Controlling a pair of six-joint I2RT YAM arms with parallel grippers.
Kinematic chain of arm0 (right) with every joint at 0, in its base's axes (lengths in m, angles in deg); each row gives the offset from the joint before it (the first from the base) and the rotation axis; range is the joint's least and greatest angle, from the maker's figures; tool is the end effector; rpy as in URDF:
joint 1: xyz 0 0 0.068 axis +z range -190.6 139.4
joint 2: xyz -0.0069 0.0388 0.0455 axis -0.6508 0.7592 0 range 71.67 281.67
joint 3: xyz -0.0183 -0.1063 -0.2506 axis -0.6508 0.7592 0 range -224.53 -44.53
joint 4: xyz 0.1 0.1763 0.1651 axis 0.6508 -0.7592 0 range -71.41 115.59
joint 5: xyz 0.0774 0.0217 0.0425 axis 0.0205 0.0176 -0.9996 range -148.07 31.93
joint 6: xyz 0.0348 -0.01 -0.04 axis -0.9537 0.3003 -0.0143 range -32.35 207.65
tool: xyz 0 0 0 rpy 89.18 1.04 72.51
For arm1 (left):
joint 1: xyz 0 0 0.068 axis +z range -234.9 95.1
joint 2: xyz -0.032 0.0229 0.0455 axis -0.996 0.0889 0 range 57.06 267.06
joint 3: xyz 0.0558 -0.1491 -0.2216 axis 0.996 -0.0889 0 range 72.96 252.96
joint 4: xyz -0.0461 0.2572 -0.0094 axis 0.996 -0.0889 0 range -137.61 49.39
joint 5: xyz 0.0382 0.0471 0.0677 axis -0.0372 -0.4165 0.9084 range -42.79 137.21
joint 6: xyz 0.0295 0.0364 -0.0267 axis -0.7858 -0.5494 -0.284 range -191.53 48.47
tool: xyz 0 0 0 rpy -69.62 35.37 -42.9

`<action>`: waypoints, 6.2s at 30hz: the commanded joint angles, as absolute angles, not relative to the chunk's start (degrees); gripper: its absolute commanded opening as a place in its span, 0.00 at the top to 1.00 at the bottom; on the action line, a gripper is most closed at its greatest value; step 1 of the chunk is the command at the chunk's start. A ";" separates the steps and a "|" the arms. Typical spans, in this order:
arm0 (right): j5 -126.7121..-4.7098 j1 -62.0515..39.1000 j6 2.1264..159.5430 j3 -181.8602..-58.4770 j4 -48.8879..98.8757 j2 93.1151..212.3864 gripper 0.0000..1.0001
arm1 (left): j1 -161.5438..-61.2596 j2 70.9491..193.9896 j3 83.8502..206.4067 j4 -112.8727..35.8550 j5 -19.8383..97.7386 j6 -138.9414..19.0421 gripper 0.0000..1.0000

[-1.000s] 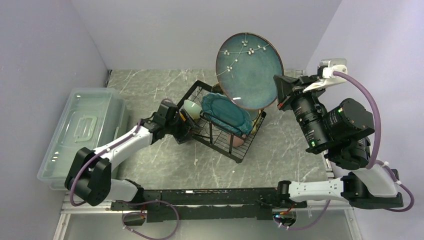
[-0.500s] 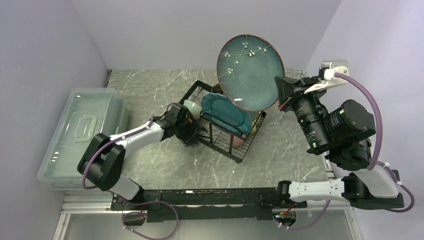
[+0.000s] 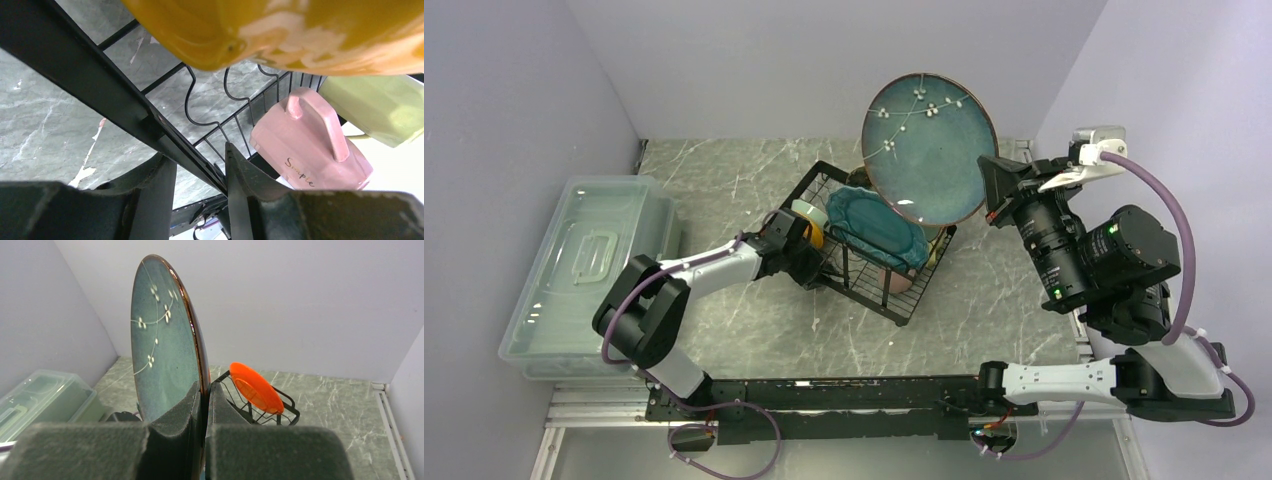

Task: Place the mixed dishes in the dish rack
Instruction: Move the dish rack to the center of the board, then insert the plate into the dish rack, then reset both arms

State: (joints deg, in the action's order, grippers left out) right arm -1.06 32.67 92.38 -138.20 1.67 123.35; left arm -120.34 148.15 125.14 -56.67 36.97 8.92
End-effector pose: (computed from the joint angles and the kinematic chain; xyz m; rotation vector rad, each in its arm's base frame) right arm 0.0537 0.0748 0.5581 -0.0540 1.4101 0.3696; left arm 0.2536 -0.1883 0.1810 -1.0090 2.6445 -0.8913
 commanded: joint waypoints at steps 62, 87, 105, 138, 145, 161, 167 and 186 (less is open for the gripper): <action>-17.20 15.87 99.08 -134.92 14.69 137.49 1.00 | -97.82 135.29 146.30 -89.87 41.12 -39.10 0.36; -22.73 14.11 97.71 -124.09 17.21 138.53 1.00 | -97.82 118.90 132.03 -89.17 43.30 -42.02 0.35; -10.50 22.91 105.96 -118.68 21.19 139.60 1.00 | -97.82 113.89 128.12 -90.61 46.82 -45.33 0.35; -8.45 25.23 100.28 -125.39 15.99 135.84 0.40 | -97.82 109.05 124.87 -88.31 45.53 -45.93 0.32; -8.33 25.14 92.61 -125.75 6.96 130.25 0.33 | -97.82 106.88 124.69 -87.28 42.74 -46.83 0.20; -6.19 22.47 62.04 -103.16 -11.27 109.95 0.03 | -97.82 96.87 125.29 -85.63 45.33 -45.66 0.01; -8.81 20.82 50.83 -95.85 -14.26 109.64 0.00 | -97.82 94.24 125.30 -85.93 47.04 -44.88 0.01; -19.61 10.83 36.71 -78.64 -7.81 106.89 0.00 | -97.82 86.30 122.88 -84.95 46.80 -45.77 0.01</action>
State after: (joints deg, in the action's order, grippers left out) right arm -18.52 11.45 39.12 -78.95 -11.08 106.78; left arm -97.85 87.46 122.83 -87.59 46.20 -45.33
